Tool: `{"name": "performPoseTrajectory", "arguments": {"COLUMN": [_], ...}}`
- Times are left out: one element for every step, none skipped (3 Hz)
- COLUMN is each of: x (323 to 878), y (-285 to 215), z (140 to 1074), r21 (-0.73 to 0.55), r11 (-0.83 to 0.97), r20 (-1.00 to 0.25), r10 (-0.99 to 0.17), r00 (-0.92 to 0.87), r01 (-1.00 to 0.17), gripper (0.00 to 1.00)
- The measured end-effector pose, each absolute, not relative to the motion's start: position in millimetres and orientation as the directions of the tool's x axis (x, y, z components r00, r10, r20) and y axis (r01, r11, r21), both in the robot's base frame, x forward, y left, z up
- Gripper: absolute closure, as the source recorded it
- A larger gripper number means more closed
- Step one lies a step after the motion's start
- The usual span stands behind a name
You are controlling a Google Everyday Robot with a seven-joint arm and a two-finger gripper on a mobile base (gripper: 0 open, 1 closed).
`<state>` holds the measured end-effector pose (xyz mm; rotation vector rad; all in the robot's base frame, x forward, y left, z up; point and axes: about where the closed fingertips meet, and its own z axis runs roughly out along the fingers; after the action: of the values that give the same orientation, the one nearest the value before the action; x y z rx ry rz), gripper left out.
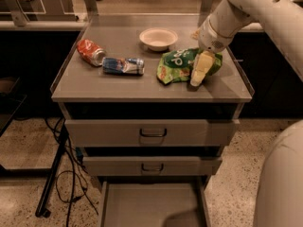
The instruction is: Place green rice chip bag into bottom drawer
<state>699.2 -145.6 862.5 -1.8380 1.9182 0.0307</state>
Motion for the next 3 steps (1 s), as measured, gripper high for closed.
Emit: {"name": "performPoseTrajectory", "arguments": {"x": [702.2,702.2,702.2], "y": [-151.9,-151.9,-151.9], "z": [854.5,854.4,854.4], "r21": [-0.292,-0.292,-0.292], "r11": [0.109,0.109,0.109], "r20": [-0.350,-0.350,-0.350], "r10": [-0.937,-0.937,-0.937], "r00": [0.000,0.000,0.000], "r01": [-0.950,-0.950,-0.950], "gripper": [0.00,0.19,0.42]}}
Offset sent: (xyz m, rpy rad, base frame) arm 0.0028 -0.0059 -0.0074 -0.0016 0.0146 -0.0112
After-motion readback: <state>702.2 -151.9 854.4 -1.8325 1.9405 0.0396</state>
